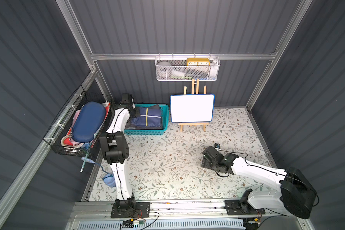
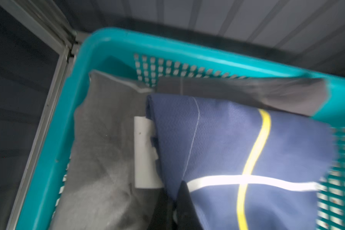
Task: Put the folded pillowcase in the basket
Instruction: Place the pillowcase in the basket.
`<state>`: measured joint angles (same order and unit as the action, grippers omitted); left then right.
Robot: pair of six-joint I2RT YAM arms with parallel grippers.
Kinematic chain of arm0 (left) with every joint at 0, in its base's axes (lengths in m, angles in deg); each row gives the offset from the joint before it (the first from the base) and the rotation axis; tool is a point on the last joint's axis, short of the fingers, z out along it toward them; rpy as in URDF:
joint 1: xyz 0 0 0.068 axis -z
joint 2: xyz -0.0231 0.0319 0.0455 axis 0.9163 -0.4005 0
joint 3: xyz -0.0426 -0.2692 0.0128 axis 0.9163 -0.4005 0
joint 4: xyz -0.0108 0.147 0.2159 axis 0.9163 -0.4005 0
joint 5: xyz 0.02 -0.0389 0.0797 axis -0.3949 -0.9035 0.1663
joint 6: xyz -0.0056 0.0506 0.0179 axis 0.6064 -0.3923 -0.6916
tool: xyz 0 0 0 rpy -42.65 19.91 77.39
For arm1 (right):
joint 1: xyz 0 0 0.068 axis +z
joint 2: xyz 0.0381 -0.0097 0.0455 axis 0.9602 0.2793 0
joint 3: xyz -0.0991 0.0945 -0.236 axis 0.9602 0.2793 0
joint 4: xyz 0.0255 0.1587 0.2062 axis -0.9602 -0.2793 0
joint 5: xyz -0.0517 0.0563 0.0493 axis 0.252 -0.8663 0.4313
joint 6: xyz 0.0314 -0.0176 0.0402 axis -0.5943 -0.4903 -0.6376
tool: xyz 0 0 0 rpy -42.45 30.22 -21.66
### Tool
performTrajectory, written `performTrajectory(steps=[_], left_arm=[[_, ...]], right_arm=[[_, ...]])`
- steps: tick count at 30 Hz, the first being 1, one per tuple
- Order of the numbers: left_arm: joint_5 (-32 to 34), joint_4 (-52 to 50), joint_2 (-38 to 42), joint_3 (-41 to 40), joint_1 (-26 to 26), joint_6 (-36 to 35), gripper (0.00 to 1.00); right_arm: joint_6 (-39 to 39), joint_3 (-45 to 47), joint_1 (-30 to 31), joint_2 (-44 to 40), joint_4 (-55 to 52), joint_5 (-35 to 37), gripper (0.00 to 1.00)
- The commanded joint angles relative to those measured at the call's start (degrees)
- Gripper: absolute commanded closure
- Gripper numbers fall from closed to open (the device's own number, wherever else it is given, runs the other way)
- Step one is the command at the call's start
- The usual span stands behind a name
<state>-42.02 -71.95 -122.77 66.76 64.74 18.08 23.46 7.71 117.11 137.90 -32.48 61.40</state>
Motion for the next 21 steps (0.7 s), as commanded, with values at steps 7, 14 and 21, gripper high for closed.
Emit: performTrajectory(steps=[7, 14, 21], left_arm=[[7.9, -2.9, -2.8, 4.1, -0.3, -2.4, 0.94], [13.6, -3.3, -2.5, 5.4, -0.3, -1.5, 0.41], [14.0, -1.9, 8.0, 1.0, 2.6, -0.9, 0.22]], right_arm=[[0.4, -1.2, -0.2, 0.4, -1.3, 0.9, 0.16], [0.5, -1.1, -0.2, -0.9, -1.9, 1.2, 0.16], [1.7, -2.4, -0.2, -4.1, -5.4, 3.7, 0.16]])
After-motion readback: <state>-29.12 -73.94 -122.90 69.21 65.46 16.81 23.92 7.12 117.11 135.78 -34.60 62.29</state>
